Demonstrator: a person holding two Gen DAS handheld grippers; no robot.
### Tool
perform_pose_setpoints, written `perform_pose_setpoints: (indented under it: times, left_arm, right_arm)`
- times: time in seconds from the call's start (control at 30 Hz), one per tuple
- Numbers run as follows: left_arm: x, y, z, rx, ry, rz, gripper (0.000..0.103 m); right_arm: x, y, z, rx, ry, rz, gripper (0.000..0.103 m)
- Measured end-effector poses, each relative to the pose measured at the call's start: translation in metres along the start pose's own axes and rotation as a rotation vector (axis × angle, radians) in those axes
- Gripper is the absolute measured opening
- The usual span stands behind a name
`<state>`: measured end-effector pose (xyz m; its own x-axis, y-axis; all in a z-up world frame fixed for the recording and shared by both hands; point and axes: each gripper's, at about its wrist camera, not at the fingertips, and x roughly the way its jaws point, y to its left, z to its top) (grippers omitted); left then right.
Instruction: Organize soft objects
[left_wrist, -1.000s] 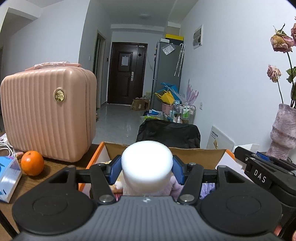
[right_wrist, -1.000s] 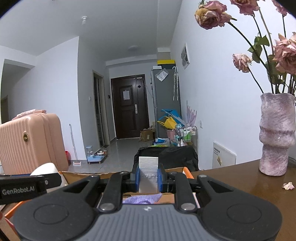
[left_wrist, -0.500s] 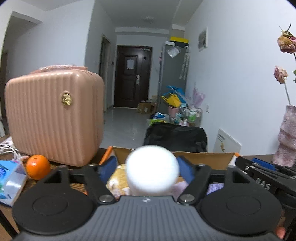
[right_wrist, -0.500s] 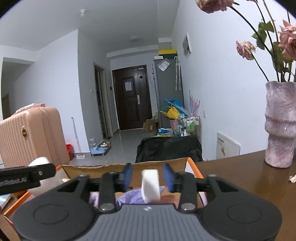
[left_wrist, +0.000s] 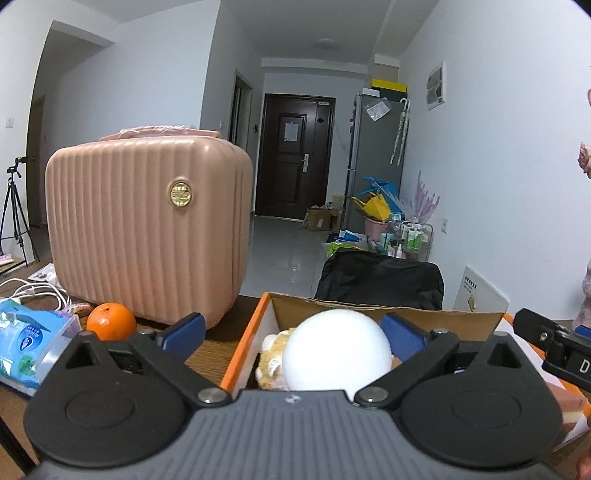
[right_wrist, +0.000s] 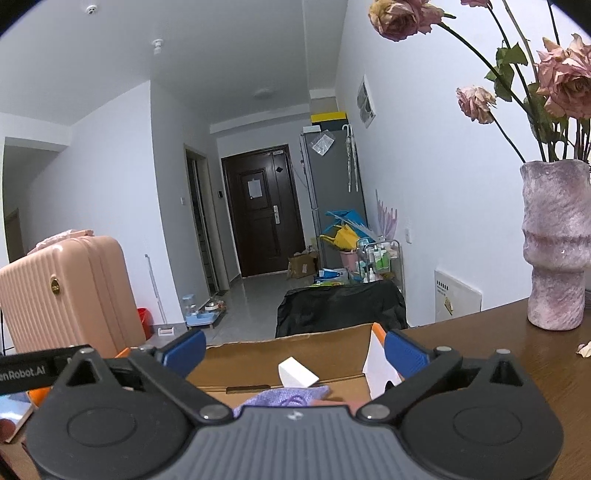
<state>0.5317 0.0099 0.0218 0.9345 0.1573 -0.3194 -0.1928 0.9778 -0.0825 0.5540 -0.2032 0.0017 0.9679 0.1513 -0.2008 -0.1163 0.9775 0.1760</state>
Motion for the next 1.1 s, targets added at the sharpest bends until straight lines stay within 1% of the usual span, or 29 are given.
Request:
perform_pose_setpoints:
  times: [0.13, 0.3, 0.43, 0.67, 0.77, 1.1]
  left_arm:
    - [0.000, 0.004, 0.001, -0.009, 0.005, 0.004, 0.103]
    - [-0.005, 0.007, 0.001, -0.016, 0.008, -0.006, 0.103]
    - [-0.014, 0.008, 0.000, -0.005, 0.000, 0.009, 0.103]
    - [-0.041, 0.014, -0.005, 0.012, -0.012, 0.004, 0.103]
    - [-0.054, 0.018, -0.009, 0.017, -0.021, 0.013, 0.103]
    - [-0.101, 0.031, -0.025, 0.046, -0.030, 0.029, 0.103]
  right_arm:
    - [-0.003, 0.002, -0.003, -0.006, 0.000, -0.001, 0.103]
    - [-0.015, 0.007, -0.009, -0.033, -0.024, -0.016, 0.103]
    - [-0.029, 0.008, -0.011, -0.047, -0.047, -0.023, 0.103]
    - [-0.058, 0.007, -0.017, -0.050, -0.065, -0.041, 0.103]
    - [-0.073, 0.007, -0.020, -0.050, -0.069, -0.048, 0.103]
    - [-0.122, 0.006, -0.032, -0.051, -0.055, -0.070, 0.103]
